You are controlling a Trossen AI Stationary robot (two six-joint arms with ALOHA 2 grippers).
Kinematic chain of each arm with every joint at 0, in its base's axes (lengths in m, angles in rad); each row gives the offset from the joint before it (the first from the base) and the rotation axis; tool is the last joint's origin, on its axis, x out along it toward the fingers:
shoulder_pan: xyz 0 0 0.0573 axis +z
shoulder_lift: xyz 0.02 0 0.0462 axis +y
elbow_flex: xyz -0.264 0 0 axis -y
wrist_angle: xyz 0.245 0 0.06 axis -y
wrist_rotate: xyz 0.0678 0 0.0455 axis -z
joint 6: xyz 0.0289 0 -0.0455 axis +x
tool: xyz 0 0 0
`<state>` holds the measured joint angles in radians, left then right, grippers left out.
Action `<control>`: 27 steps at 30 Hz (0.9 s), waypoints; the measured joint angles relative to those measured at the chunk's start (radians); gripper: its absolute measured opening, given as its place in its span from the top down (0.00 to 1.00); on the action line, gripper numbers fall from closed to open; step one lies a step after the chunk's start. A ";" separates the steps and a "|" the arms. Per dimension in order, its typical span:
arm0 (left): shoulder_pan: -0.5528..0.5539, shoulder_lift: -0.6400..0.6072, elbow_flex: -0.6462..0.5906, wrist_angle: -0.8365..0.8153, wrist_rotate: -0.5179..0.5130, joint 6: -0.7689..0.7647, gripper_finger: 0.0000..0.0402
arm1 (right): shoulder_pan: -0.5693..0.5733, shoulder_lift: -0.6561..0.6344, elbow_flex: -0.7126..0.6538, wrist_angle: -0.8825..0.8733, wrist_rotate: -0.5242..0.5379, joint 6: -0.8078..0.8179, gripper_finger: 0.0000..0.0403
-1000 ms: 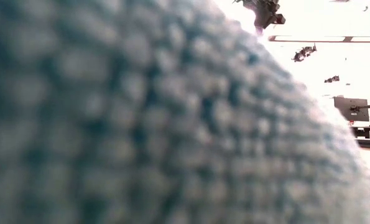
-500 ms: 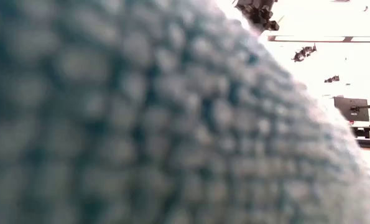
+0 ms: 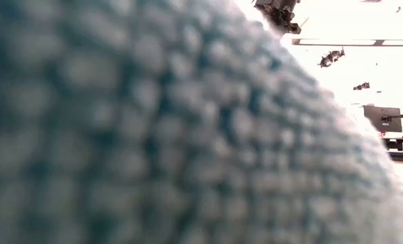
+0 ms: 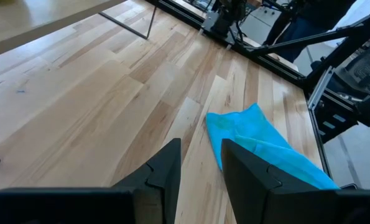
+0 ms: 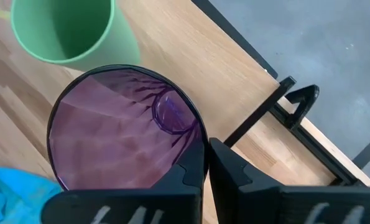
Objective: Stack small to large cups/mugs on shelf
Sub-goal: Put the violet cup on the shelf
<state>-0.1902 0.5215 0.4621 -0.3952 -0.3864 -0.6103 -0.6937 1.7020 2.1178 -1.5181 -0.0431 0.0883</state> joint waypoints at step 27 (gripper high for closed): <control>0.000 0.000 0.000 0.001 0.000 -0.001 0.74 | 0.000 0.043 0.002 -0.016 -0.019 -0.011 1.00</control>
<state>-0.1902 0.5215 0.4620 -0.3946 -0.3866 -0.6109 -0.6937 1.7451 2.1197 -1.5345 -0.0623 0.0777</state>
